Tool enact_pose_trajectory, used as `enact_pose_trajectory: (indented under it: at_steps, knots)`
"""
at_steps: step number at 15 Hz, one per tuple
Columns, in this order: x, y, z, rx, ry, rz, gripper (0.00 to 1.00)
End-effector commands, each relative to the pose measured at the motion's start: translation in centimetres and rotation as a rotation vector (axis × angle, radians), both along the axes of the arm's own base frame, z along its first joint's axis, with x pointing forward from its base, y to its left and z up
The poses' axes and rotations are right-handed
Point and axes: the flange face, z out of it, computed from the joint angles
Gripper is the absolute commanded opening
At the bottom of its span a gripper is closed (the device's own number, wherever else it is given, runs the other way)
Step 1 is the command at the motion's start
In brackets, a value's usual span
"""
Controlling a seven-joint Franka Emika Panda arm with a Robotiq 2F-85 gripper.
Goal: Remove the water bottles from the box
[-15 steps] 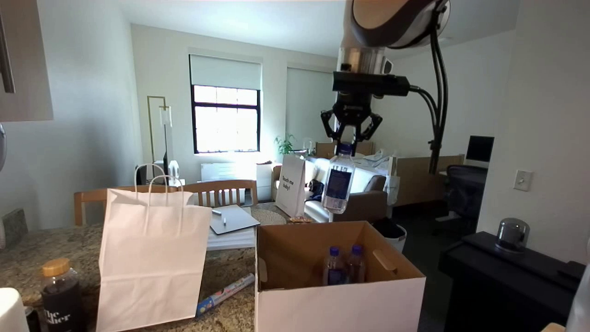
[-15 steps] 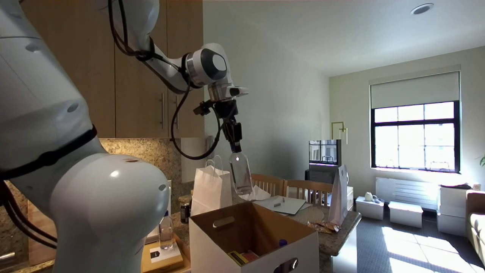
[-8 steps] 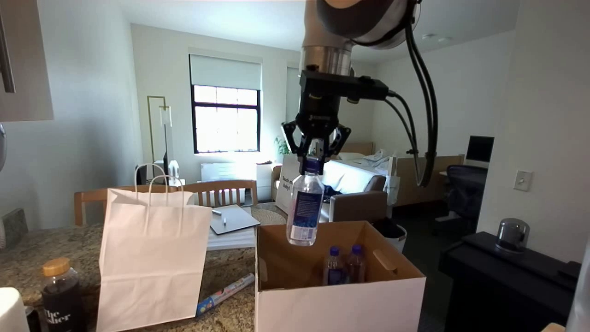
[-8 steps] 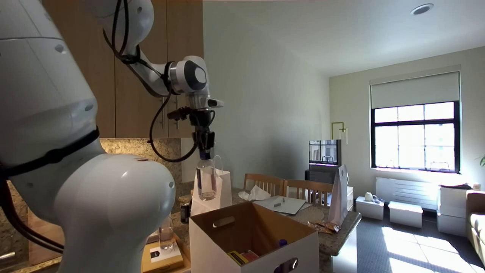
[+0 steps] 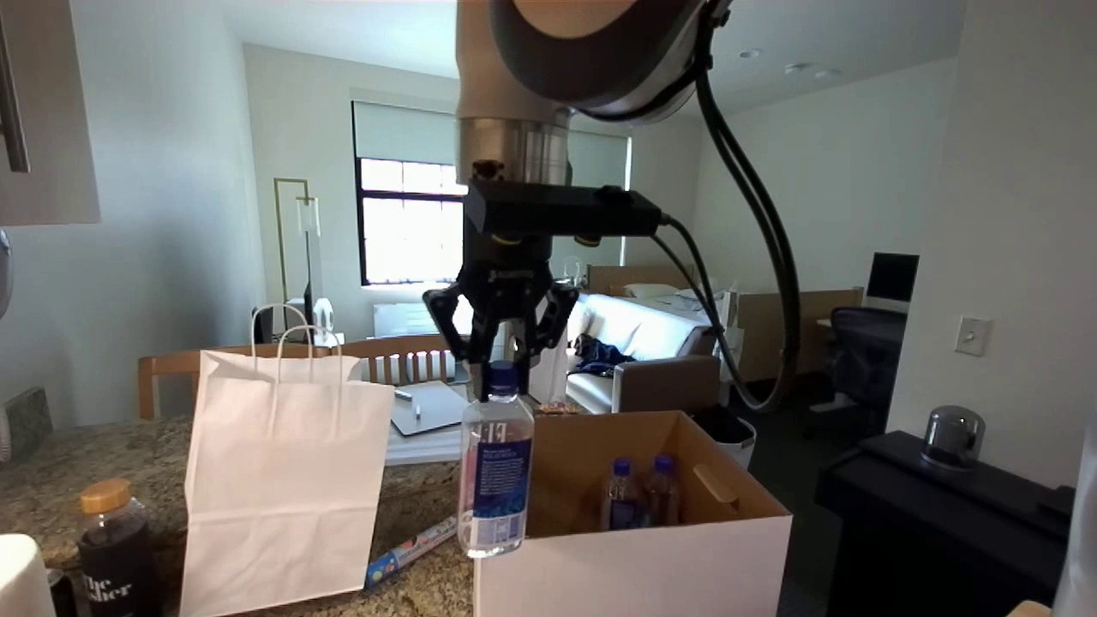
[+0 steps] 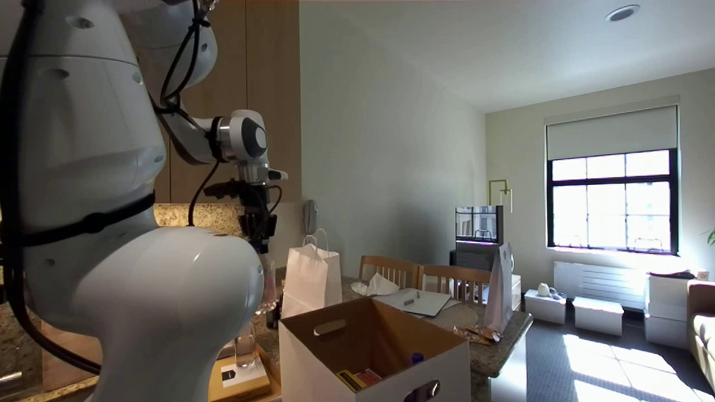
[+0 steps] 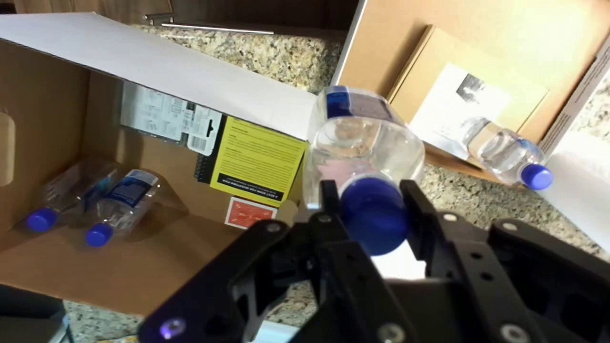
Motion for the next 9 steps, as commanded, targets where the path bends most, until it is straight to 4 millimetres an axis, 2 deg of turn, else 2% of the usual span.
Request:
enact_pose_trajectory:
  at_steps: [1, 4, 5, 9]
  knots:
    - [0.88, 3.46, -0.86, 0.013, -0.014, 0.056, 0.15]
    - [1.66, 4.32, -0.23, 0.019, -0.014, 0.067, 0.16]
    - [0.93, 3.85, -0.69, 0.025, -0.005, 0.070, 0.35]
    - [1.65, 4.24, -0.43, 0.032, -0.005, 0.071, 0.35]
